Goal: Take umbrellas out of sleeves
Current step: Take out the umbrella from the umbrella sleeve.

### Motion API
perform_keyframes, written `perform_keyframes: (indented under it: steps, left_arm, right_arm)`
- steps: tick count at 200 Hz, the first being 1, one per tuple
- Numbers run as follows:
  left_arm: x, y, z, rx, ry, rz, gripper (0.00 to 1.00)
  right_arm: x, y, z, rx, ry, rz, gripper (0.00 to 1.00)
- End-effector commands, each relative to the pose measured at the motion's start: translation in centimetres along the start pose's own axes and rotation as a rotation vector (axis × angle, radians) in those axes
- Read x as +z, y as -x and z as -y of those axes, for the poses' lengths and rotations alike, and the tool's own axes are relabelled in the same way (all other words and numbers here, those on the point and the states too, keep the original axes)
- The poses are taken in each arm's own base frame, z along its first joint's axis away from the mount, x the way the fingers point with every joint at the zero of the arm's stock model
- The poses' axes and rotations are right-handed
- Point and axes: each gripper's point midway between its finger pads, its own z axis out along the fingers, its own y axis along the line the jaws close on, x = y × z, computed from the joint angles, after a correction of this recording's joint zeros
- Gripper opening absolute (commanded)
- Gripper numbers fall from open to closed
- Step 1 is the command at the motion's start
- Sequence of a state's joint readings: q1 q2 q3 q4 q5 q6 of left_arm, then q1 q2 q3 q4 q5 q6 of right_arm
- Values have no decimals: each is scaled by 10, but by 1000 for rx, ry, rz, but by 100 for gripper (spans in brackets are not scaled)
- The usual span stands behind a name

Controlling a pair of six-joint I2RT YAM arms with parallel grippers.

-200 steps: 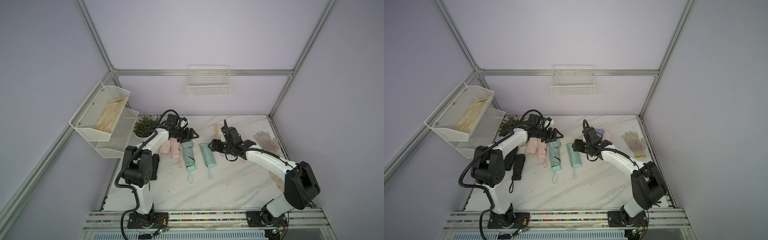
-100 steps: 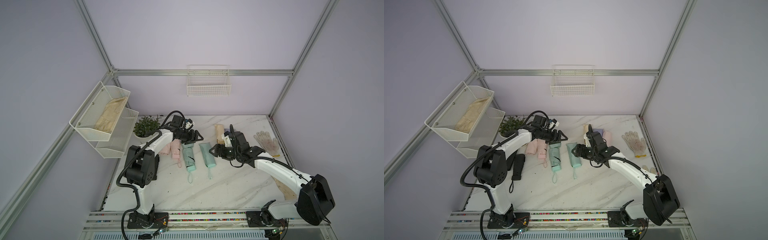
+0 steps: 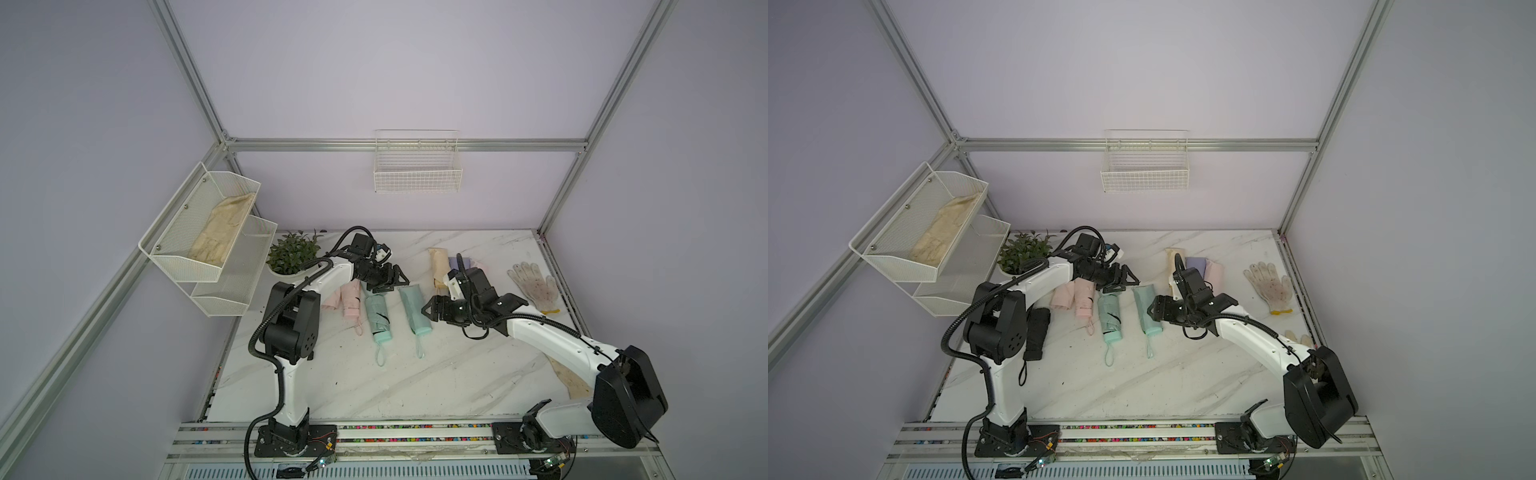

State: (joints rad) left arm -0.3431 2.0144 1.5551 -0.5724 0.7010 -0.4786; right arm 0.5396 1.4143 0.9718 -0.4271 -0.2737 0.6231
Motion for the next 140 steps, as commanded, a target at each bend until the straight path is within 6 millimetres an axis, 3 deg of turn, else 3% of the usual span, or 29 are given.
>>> perform_keyframes:
  steps: [1, 55, 96, 140]
  left_arm:
    - [-15, 15, 26, 54, -34, 43, 71]
    - [-11, 18, 25, 45, -40, 55, 70]
    - [4, 14, 10, 0, -39, 18, 70]
    - [1, 12, 10, 19, -21, 18, 70]
  right_arm:
    - [3, -7, 11, 9, -48, -16, 77]
    - [-2, 1, 14, -9, -99, -5, 77]
    - [13, -14, 19, 20, -78, -61, 77]
    - [26, -23, 31, 31, -112, -40, 77]
